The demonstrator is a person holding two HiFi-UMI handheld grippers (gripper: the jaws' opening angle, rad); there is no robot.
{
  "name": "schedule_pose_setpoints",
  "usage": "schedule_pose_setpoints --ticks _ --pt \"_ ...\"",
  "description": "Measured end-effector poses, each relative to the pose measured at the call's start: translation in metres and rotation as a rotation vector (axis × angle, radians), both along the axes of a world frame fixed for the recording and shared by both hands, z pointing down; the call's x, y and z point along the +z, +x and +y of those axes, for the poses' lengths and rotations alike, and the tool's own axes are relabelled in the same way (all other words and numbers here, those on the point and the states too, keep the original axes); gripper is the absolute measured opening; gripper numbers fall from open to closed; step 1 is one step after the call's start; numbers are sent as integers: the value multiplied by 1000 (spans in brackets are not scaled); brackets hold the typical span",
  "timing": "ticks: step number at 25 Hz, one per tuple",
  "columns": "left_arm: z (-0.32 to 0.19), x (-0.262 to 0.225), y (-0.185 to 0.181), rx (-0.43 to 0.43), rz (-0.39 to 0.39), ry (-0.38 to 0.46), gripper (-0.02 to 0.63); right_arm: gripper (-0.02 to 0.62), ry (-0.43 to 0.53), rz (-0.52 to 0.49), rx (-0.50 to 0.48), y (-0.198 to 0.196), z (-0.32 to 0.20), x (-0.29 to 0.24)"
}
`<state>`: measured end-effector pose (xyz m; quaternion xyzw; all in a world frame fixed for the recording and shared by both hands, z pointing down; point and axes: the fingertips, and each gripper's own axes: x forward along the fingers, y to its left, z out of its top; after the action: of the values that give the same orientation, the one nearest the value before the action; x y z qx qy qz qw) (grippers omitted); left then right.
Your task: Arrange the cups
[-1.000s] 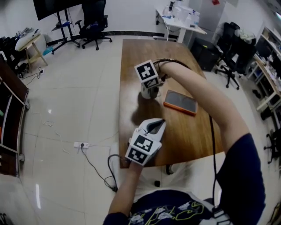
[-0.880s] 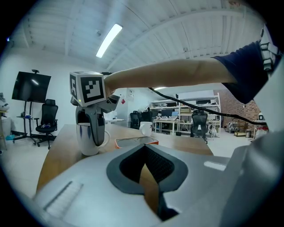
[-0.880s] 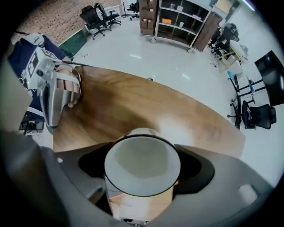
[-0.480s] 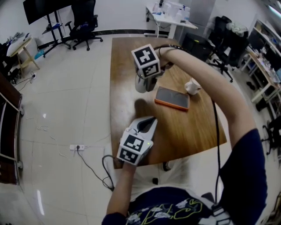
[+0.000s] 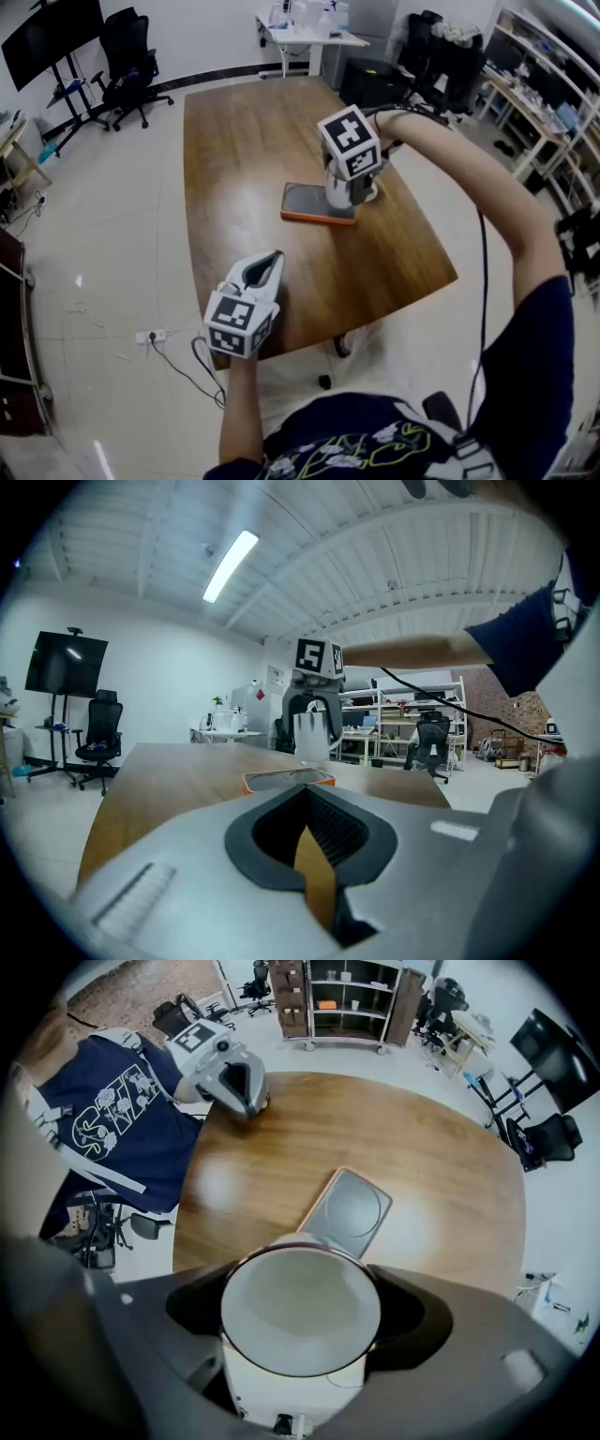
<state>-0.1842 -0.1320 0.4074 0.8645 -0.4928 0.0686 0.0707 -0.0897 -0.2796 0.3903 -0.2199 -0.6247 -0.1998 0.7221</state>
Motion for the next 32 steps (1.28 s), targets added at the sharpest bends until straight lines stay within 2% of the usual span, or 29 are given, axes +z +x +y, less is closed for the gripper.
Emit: schedule_pose_setpoints --ticks 4,9,17,21,23,26,29,32 --pt "0 -2 0 0 -4 5 2 411 0 -33 15 18 -2 16" --pt "1 -1 1 2 -2 6 2 411 30 -76 9 9 -8 30" --pt "3 -2 1 -9 -6 7 2 413 147 -7 -78 12 -16 46" --pt "2 -2 0 -10 -6 6 2 419 170 -39 -94 7 -18 47" --pt "3 -2 0 -10 -6 5 2 508 160 -55 -85 9 -16 49" --pt "4 -2 0 -9 -7 6 2 551 116 -85 -88 14 -3 48" --pt "4 -3 1 -8 -7 10 2 572 86 -144 -82 19 13 35" --pt "3 -5 1 -13 1 7 2 574 127 -256 -83 19 10 11"
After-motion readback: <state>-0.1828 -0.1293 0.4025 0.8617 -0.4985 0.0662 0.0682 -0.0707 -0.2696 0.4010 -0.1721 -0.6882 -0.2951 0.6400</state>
